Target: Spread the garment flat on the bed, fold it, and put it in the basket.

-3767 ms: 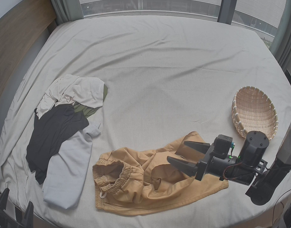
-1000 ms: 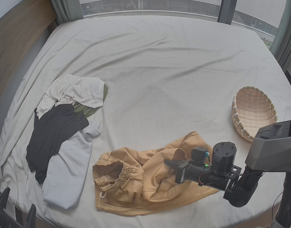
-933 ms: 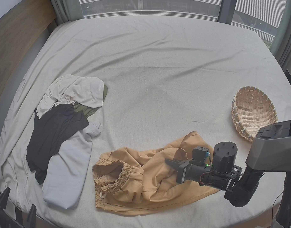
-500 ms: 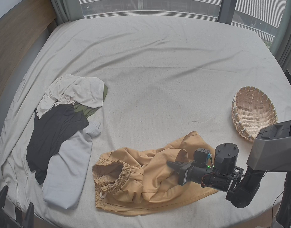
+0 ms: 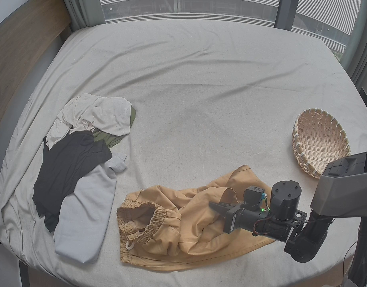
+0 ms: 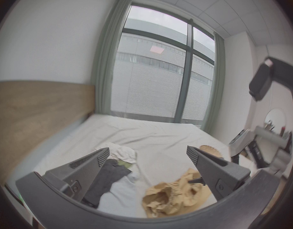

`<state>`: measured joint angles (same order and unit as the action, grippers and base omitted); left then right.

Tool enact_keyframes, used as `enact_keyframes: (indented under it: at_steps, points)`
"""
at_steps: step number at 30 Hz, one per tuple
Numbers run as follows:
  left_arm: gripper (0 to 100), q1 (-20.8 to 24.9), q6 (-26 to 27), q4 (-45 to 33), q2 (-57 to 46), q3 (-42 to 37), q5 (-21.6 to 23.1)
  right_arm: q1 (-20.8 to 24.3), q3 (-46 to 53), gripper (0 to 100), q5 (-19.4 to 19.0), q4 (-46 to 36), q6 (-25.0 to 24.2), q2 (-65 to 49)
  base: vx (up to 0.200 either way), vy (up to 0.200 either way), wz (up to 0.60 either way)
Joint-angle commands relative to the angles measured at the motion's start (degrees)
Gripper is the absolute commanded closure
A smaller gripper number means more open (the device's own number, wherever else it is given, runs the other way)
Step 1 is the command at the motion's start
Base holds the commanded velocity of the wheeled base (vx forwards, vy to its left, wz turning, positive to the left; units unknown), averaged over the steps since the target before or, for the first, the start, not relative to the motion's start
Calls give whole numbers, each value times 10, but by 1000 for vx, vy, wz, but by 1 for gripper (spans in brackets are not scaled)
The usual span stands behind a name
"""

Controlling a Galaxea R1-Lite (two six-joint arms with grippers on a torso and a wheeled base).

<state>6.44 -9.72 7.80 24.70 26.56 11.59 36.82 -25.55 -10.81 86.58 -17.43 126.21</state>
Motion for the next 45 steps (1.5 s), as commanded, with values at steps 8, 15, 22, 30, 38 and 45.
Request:
enact_keyframes:
  at_steps: [8, 15, 22, 30, 38, 45]
  points:
    - [0, 112, -53, 119, 336, -34, 55, -30, -13, 100, -9, 15, -21, -28, 0, 0, 0]
    - [0, 117, -54, 145, 405, -56, 56, -32, -35, 100, -17, 16, -43, -25, 0, 0, 0]
    - [0, 111, -60, 213, 468, -63, 62, -25, -37, 100, -31, 15, -69, -24, 0, 0, 0]
    - [0, 115, -60, 243, 481, -65, 62, -9, -10, 0, -51, 15, -71, -22, 0, 0, 0]
    - [0, 112, -61, 246, 475, -67, 61, 12, 39, 0, -69, 15, -70, -7, 0, 0, 0]
    - [0, 115, -61, 271, 476, -72, 60, 36, 42, 0, -69, 15, -70, 18, 0, 0, 0]
